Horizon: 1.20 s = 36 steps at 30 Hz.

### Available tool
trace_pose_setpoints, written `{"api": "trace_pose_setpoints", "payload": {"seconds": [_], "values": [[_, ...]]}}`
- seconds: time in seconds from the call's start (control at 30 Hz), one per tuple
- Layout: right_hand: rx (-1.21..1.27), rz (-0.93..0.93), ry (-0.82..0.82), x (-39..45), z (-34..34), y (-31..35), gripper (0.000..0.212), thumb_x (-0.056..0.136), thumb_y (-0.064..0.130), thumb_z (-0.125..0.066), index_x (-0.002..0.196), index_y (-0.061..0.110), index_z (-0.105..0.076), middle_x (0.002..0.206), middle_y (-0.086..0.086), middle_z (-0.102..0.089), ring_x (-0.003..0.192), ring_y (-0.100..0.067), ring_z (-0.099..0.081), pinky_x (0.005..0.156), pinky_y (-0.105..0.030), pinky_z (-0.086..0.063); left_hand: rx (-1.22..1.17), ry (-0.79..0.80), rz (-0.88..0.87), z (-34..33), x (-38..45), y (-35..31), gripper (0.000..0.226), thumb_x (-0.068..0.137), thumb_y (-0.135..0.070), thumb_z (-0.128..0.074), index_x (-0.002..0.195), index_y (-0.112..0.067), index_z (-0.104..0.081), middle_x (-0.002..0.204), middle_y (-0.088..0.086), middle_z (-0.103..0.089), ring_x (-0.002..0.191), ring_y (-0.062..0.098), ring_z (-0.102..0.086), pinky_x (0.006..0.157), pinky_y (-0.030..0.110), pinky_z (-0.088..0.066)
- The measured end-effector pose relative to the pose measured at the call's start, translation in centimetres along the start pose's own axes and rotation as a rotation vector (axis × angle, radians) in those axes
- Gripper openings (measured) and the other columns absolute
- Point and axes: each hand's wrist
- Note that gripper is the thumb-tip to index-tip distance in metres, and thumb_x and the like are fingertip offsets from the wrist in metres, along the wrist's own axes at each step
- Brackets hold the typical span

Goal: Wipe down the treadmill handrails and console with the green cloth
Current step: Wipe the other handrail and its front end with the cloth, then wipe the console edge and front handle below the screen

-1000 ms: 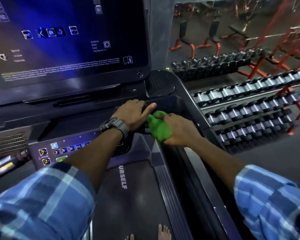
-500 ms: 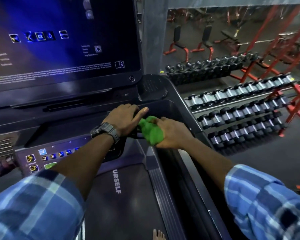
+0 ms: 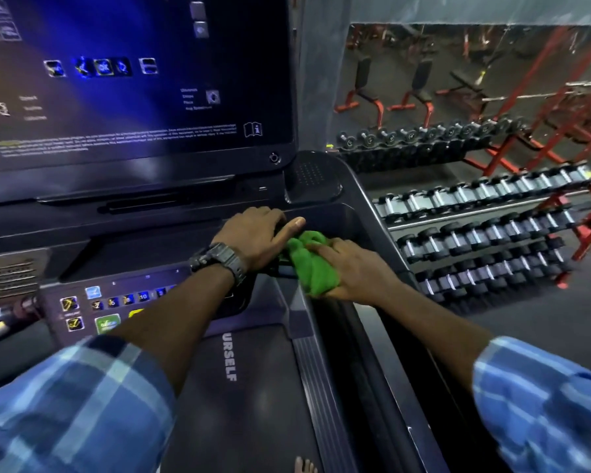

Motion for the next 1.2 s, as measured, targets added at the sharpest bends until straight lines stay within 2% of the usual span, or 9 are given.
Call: {"api": "trace_pose_setpoints", "payload": {"seconds": [0.17,0.33,0.47,0.53,0.67,0.83,1.0,1.1,1.2], "values": [[0.119,-0.181,-0.008,0.7,0.5,2.4,0.093,0.068,0.09,-0.038,0.141,0.033,-0.037,0.135,0.008,-0.05,0.117,-0.018,-0.053,0.088,-0.037,-0.048,-0.019,0.066,-0.046,0.1,-1.4,1.5,0.082,0.085,-0.078,-0.005,0.113,-0.024,-0.06,0.112,0.001,-0.062,0.103,0.023,-0.056,0.09,0.045,-0.048],[0.332,-0.241,-0.179,5.2,0.8,10.1,0.065,0.088,0.069,-0.039,0.137,0.026,-0.047,0.136,0.004,-0.054,0.122,-0.019,-0.052,0.095,-0.034,-0.042,0.141,0.049,0.003,2.4,-7.5,6.7,0.087,0.085,-0.077,-0.005,0.136,-0.022,-0.048,0.138,0.002,-0.053,0.123,0.026,-0.051,0.1,0.045,-0.044],[0.632,-0.41,-0.363,9.4,1.7,15.7,0.052,0.094,0.059,-0.039,0.129,0.022,-0.052,0.127,-0.004,-0.058,0.116,-0.026,-0.053,0.094,-0.04,-0.043,0.301,0.028,0.18,4.9,-12.6,11.5,0.098,0.08,-0.081,0.007,0.131,-0.022,-0.052,0.136,0.003,-0.055,0.122,0.027,-0.051,0.098,0.042,-0.044],[0.459,-0.232,-0.285,11.6,2.2,18.0,0.051,0.096,0.056,-0.041,0.127,0.017,-0.055,0.128,-0.008,-0.058,0.119,-0.028,-0.051,0.099,-0.039,-0.038,0.332,0.046,0.252,5.5,-14.3,13.1,0.096,0.08,-0.081,0.005,0.128,-0.022,-0.054,0.134,0.004,-0.056,0.122,0.028,-0.051,0.099,0.042,-0.043],[0.345,0.025,0.146,16.1,4.0,23.1,0.057,0.097,0.055,-0.038,0.135,0.014,-0.05,0.14,-0.014,-0.052,0.126,-0.034,-0.049,0.101,-0.039,-0.038,0.299,-0.001,0.242,5.8,-16.5,14.5,0.084,0.087,-0.074,-0.005,0.121,-0.018,-0.057,0.122,0.008,-0.061,0.113,0.031,-0.057,0.092,0.041,-0.044],[0.303,0.295,0.241,13.5,5.1,20.1,0.066,0.087,0.061,-0.055,0.141,0.023,-0.046,0.147,-0.003,-0.046,0.133,-0.023,-0.043,0.109,-0.029,-0.029,0.257,-0.047,0.18,6.2,-18.9,16.8,0.092,0.085,-0.08,-0.009,0.122,-0.013,-0.059,0.114,0.009,-0.064,0.105,0.031,-0.058,0.091,0.041,-0.047],[0.216,0.03,0.314,14.7,5.6,18.5,0.091,0.074,0.083,-0.037,0.139,0.021,-0.048,0.144,-0.009,-0.049,0.129,-0.03,-0.047,0.106,-0.038,-0.036,0.24,-0.024,0.179,6.3,-19.5,17.9,0.091,0.086,-0.079,-0.01,0.128,-0.012,-0.056,0.122,0.009,-0.061,0.112,0.029,-0.055,0.098,0.043,-0.044],[0.164,0.032,0.323,17.2,4.6,25.6,0.076,0.092,0.071,-0.028,0.137,0.013,-0.049,0.145,-0.019,-0.044,0.132,-0.035,-0.042,0.107,-0.04,-0.034,0.196,-0.049,0.153,6.1,-19.6,17.9,0.092,0.087,-0.077,-0.012,0.123,-0.006,-0.058,0.115,0.014,-0.062,0.107,0.033,-0.057,0.096,0.044,-0.045],[0.245,0.092,0.304,18.0,3.5,29.7,0.074,0.094,0.068,-0.028,0.145,0.017,-0.038,0.155,-0.008,-0.032,0.142,-0.027,-0.03,0.115,-0.04,-0.024,0.204,-0.114,0.118,5.9,-20.7,19.2,0.09,0.09,-0.075,-0.023,0.123,0.001,-0.057,0.116,0.018,-0.061,0.107,0.035,-0.056,0.1,0.044,-0.045]]}}
Point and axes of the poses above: each hand's wrist, its own x-axis towards the middle knuckle, its own z-axis out of the back of the hand, y = z × x
